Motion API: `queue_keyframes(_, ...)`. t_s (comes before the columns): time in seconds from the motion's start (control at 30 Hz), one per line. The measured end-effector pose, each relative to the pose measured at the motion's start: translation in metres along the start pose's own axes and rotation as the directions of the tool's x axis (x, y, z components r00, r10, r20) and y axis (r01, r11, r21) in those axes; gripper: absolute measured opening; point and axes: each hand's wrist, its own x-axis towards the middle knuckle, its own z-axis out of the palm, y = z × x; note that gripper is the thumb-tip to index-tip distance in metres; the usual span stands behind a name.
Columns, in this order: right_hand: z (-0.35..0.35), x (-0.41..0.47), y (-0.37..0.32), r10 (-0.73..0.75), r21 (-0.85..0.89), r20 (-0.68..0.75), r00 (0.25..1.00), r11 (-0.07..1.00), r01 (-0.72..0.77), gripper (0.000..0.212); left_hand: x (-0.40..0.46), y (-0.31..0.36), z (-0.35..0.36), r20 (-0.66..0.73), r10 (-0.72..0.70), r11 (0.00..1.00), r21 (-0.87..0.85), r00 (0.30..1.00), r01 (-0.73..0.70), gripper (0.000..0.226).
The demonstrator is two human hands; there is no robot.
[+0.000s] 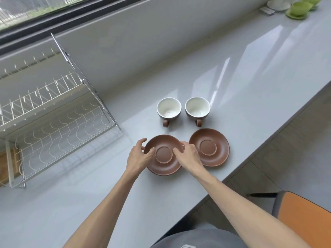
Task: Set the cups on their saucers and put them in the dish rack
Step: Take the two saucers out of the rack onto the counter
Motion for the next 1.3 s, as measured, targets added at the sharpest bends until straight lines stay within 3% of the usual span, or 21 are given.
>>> queue_keyframes(0.93,0.012,0.002,-0.009,0.049,-0.106,0.027,0.998,0.993,-0.046,0.055,0.022,-0.016,-0.003,0.066,0.03,0.999,0.041,0.997,-0.033,0.061)
queue_keyframes(1.1,0.009,0.002,-0.011,0.042,-0.146,0.043,0.998,0.989,-0.035,0.059,0.028,-0.02,-0.001,0.063,0.035,0.992,0.118,0.997,-0.043,0.062)
queue_keyframes(1.3,-0.02,0.007,-0.011,-0.018,-0.189,0.078,0.997,0.981,0.033,0.062,0.04,0.003,-0.013,-0.07,0.138,0.95,0.29,0.988,-0.112,0.056)
